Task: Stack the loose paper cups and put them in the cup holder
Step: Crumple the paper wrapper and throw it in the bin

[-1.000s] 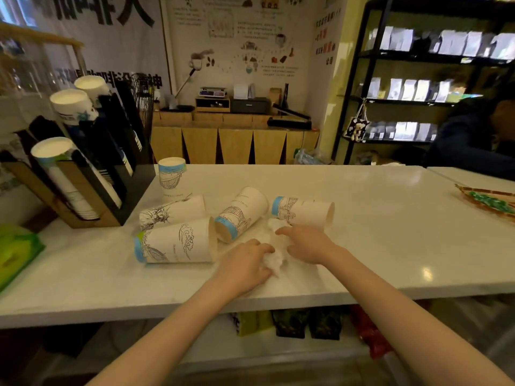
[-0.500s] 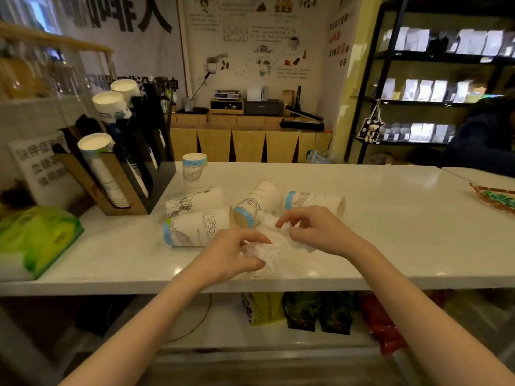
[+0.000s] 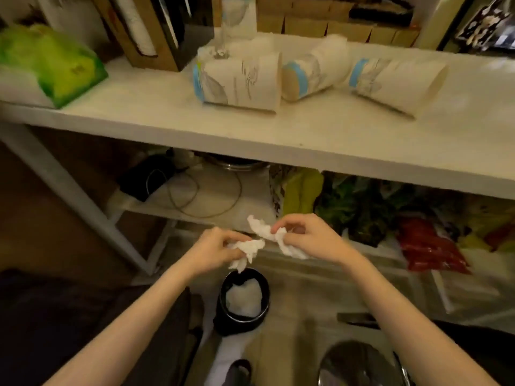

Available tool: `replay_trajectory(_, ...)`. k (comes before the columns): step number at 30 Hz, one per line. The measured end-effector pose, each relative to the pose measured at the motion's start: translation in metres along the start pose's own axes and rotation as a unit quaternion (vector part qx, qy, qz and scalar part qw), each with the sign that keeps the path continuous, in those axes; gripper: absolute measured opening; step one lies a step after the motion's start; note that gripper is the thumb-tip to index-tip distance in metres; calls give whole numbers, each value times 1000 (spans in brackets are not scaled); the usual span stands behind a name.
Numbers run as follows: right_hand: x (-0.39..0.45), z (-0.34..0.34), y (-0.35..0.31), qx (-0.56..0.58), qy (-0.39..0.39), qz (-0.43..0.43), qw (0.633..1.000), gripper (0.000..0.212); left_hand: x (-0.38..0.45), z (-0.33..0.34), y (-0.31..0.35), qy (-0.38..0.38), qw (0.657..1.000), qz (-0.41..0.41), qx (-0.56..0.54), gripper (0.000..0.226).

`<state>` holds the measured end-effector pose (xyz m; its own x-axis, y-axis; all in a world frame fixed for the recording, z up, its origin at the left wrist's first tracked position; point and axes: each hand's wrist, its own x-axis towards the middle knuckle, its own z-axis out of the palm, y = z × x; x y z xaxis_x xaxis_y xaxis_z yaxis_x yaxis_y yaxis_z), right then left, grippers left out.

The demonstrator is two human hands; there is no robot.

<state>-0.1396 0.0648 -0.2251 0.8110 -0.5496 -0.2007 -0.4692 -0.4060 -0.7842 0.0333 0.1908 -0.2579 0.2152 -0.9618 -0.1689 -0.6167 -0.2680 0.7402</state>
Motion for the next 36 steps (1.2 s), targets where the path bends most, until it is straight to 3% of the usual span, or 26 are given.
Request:
replay_trajectory(5, 41, 94, 109, 139, 24, 85, 986, 26, 28, 81, -103, 64, 991, -100, -68, 38)
replay_trajectory(8, 67, 152, 176, 166, 20, 113, 980, 27, 48, 131, -167, 65, 988, -128, -65, 22)
replay_trajectory(14, 123, 264, 304, 123, -8, 189, 974, 29, 82, 226, -291, 59, 974, -207, -75, 16)
replay_trajectory(20, 163, 353, 401, 56, -52, 214, 974, 36, 108, 311, -375, -16, 966, -240, -97, 42)
replay_trajectory(24, 178, 379, 427, 72, -76, 193, 976, 40, 126, 346, -397, -49, 956, -245, -154, 48)
replay_trajectory(29, 178, 379, 433, 30, -92, 230, 968, 63, 126, 347, -404, -55, 941, -278, -186, 57)
replay_trajectory(36, 151, 318, 368, 78, -36, 201, 976, 53, 107, 291, -338, -40, 942, -270, -193, 57)
